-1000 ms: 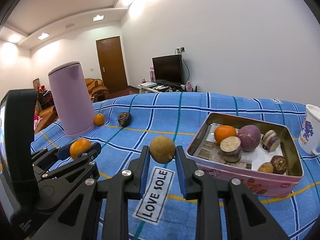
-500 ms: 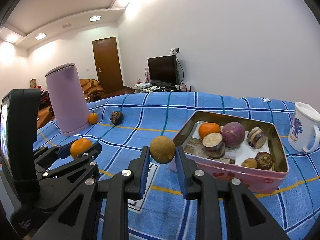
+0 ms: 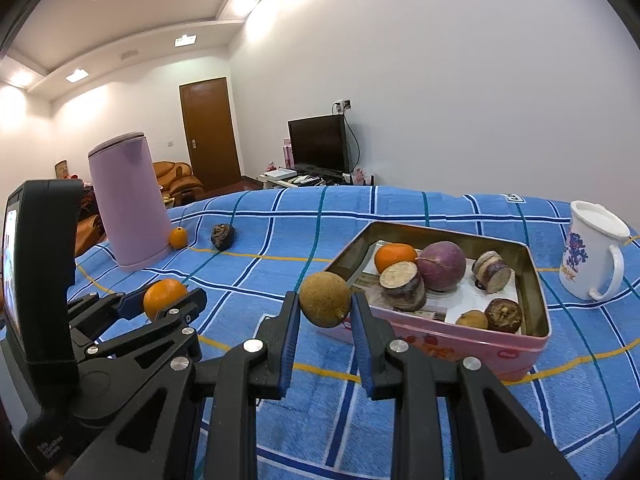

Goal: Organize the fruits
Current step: 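Carry the orange and tan fruit over the pink tin with both tools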

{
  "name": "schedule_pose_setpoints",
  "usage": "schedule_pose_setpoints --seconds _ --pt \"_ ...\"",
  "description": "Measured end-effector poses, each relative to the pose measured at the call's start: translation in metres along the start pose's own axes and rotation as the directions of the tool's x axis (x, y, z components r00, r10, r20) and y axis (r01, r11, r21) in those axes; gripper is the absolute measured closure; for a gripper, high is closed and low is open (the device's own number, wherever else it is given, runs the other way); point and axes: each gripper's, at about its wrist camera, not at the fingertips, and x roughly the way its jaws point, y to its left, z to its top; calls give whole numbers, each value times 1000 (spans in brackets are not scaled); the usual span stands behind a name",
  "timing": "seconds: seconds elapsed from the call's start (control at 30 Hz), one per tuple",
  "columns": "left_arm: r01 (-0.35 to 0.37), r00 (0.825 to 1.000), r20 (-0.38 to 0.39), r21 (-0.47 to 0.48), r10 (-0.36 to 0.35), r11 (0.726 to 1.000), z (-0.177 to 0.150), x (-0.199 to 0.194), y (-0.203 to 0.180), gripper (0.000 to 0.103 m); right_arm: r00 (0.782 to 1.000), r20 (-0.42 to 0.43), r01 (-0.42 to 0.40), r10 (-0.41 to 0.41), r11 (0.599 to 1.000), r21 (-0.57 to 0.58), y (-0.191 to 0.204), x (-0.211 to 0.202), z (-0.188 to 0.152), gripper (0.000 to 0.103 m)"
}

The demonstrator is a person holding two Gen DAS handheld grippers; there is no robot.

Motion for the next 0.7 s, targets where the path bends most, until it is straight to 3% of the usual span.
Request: schedule_pose_setpoints --seconds 0.7 --pt "58 998 8 66 -58 996 -5 -16 -39 65 999 23 38 -38 999 25 -24 -21 -5 75"
